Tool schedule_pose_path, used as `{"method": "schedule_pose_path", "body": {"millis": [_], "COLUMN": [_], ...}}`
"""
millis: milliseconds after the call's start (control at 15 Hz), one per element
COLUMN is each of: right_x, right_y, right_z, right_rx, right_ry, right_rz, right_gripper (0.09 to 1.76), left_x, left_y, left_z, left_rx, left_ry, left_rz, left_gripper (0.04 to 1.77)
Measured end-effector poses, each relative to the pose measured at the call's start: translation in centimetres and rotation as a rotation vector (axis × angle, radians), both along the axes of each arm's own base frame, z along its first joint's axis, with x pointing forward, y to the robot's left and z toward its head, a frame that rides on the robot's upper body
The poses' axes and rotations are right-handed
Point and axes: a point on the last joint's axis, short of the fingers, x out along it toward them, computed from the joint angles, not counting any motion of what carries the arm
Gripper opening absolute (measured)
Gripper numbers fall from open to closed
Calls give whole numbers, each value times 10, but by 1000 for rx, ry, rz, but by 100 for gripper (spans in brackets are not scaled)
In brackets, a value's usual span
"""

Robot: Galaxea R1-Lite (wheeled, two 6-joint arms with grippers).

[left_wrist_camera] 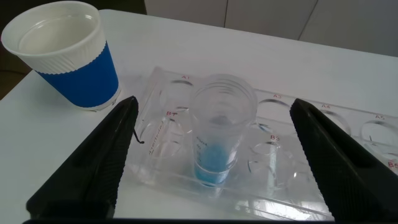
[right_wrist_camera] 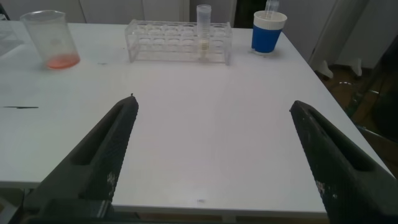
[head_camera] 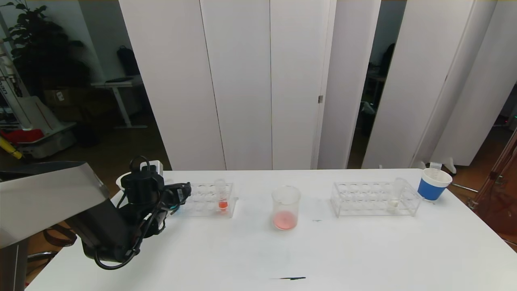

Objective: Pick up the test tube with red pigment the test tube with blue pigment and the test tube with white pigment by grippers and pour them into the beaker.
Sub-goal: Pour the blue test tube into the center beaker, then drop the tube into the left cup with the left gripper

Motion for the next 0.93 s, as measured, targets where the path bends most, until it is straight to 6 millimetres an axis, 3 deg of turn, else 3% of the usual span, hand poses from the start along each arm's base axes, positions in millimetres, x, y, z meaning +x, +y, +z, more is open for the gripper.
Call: {"method": "schedule_pose_path", "body": {"millis": [933], "right_x": [0], "right_y": [0], "right_z": [0], "right_rx": [0], "right_ry": [0], "right_rz": [0], "right_gripper": [175], "left_x": [-1], "left_y": [25], "left_z": [1], "left_rx": [-18], "left_ry": [6], "left_rz": [2], "left_gripper": [174]}}
